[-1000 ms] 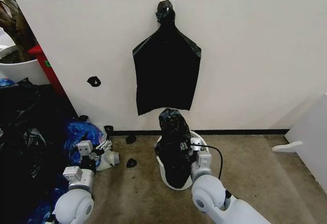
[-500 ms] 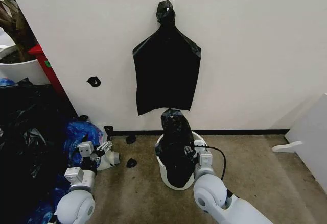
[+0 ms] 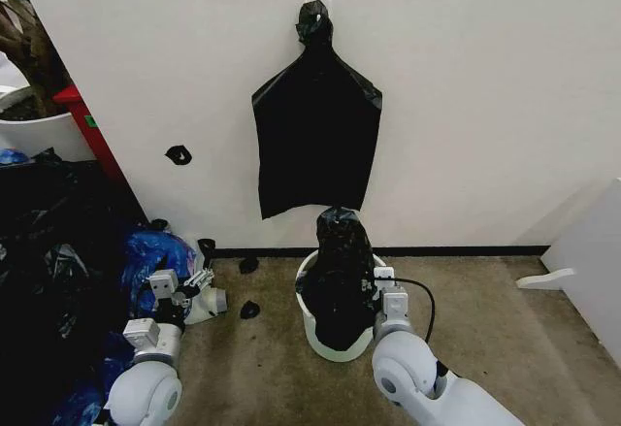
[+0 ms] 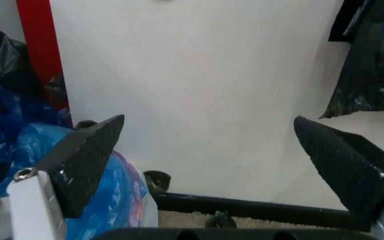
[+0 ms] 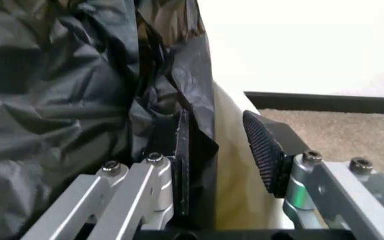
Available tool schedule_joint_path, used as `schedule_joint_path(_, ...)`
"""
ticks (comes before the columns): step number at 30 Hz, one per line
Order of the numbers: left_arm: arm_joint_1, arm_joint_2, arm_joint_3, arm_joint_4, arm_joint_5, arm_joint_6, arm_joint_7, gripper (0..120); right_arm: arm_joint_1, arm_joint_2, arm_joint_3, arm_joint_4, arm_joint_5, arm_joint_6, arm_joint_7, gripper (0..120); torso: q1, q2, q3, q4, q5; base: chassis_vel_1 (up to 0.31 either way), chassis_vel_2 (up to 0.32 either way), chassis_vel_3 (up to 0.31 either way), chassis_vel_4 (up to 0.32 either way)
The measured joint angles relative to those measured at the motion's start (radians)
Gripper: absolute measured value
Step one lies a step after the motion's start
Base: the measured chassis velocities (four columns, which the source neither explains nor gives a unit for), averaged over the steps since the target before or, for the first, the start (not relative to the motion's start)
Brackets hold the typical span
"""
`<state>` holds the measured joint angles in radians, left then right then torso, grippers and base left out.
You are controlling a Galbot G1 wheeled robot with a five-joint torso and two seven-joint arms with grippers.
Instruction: Place the garbage bag over the trash bin.
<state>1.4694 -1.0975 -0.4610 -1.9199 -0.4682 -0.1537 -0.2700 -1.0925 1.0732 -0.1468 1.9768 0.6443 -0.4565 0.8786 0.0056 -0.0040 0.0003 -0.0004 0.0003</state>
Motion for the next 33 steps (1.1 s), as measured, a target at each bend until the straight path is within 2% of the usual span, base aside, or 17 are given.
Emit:
schedule_joint_path(5, -0.004, 0.000, 0.001, 0.007, 0.001, -0.002, 0.000, 100, 0.007, -0.010, -0.004, -0.001, 0.029, -0.030, 0.011, 54, 0.000, 0.000, 0.000, 0.0000, -0.0001, 0.000, 0.000, 0.000, 0.000)
schedule_joint_path(8, -0.005, -0.001, 0.001, 0.008, 0.002, -0.003, 0.000, 100, 0.012, -0.009, -0.004, -0.003, 0.037, -0.036, 0.013, 61, 0.000, 0.000, 0.000, 0.0000, 0.0000, 0.000, 0.000, 0.000, 0.000)
schedule_joint_path(10, -0.005, -0.003, 0.001, 0.008, 0.002, -0.003, 0.000, 100, 0.018, -0.008, -0.005, -0.011, 0.041, -0.039, 0.013, 72, 0.000, 0.000, 0.000, 0.0000, -0.0001, 0.000, 0.000, 0.000, 0.000)
schedule_joint_path(14, -0.006, -0.004, 0.001, 0.009, 0.002, -0.005, 0.000, 100, 0.020, -0.007, -0.006, -0.017, 0.041, -0.039, 0.013, 64, 0.000, 0.000, 0.000, 0.0000, -0.0001, 0.000, 0.000, 0.000, 0.000)
schedule_joint_path(19, -0.003, -0.006, 0.000, 0.019, 0.011, -0.015, 0.000, 100, 0.018, -0.008, -0.007, -0.019, 0.035, -0.033, 0.005, 40, 0.000, 0.000, 0.000, 0.0000, -0.0001, 0.000, 0.000, 0.000, 0.000)
schedule_joint_path(27, -0.009, -0.007, 0.002, 0.026, 0.014, -0.018, -0.001, 100, 0.015, -0.010, -0.007, -0.020, 0.034, -0.015, -0.010, 15, 0.000, 0.000, 0.000, 0.0000, -0.0002, 0.000, 0.000, 0.000, 0.000)
schedule_joint_path(29, -0.012, -0.007, 0.002, 0.027, 0.014, -0.018, -0.001, 100, 0.015, -0.013, -0.006, -0.021, 0.033, -0.014, -0.015, 4, 0.000, 0.000, 0.000, 0.0000, -0.0002, 0.000, 0.000, 0.000, 0.000)
schedule_joint_path(33, -0.015, -0.006, 0.002, 0.030, 0.014, -0.018, -0.002, 100, 0.015, -0.017, -0.004, -0.021, 0.031, -0.007, -0.024, 0, 0.000, 0.000, 0.000, 0.0000, 0.0000, 0.000, 0.000, 0.000, 0.000)
